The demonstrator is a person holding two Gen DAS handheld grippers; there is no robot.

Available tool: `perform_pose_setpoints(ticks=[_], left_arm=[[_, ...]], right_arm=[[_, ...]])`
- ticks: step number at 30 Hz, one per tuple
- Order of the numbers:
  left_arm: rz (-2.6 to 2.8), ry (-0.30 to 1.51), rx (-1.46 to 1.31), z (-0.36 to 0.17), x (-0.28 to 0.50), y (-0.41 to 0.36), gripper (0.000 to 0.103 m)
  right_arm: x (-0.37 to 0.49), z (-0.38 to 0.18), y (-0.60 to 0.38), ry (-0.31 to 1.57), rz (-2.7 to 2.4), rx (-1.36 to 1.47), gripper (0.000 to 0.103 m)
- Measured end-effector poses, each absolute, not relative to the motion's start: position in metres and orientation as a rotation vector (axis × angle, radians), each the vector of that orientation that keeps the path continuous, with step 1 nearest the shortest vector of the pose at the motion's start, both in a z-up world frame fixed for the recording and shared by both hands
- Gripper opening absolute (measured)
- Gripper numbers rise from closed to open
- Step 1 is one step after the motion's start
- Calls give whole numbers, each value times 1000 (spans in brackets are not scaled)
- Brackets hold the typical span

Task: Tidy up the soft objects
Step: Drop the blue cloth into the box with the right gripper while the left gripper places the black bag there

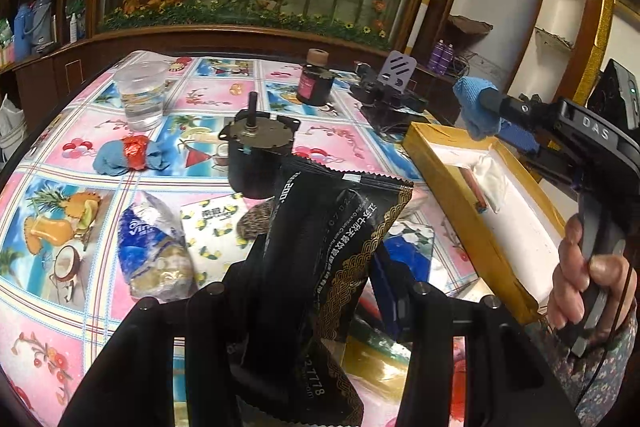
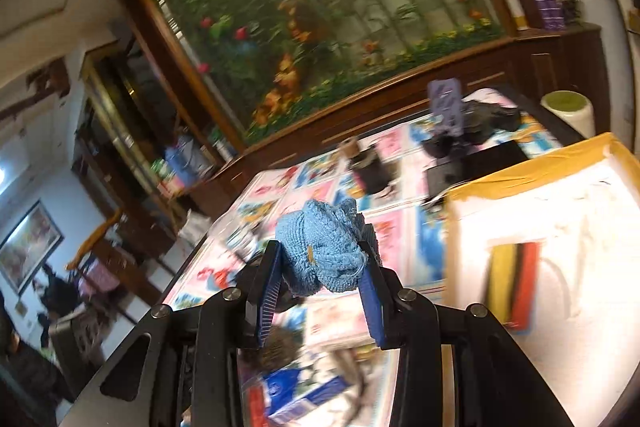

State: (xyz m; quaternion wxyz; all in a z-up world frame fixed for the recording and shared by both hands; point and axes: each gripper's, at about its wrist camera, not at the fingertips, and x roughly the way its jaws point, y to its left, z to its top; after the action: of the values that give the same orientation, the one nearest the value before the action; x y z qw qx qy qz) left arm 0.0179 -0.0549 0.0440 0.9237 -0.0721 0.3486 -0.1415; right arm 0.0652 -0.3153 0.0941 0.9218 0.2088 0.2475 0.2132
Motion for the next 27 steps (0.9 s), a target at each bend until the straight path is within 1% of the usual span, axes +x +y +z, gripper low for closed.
perform_pose_setpoints(ticks=[9,17,21,27], left_arm=[[-343,714,-137,44,17,-78,47],[-441,728,-147,48,20,-117,47],[-520,765,-167,55,30,-151,47],[-626,826,-130,61,49,-222,47]], right_arm=[[62,96,-380,471,269,530,39],[59,93,-427,479,124,585,39],[58,87,-453,495,48,621,39],[57,75,-485,529,-29,705,39]])
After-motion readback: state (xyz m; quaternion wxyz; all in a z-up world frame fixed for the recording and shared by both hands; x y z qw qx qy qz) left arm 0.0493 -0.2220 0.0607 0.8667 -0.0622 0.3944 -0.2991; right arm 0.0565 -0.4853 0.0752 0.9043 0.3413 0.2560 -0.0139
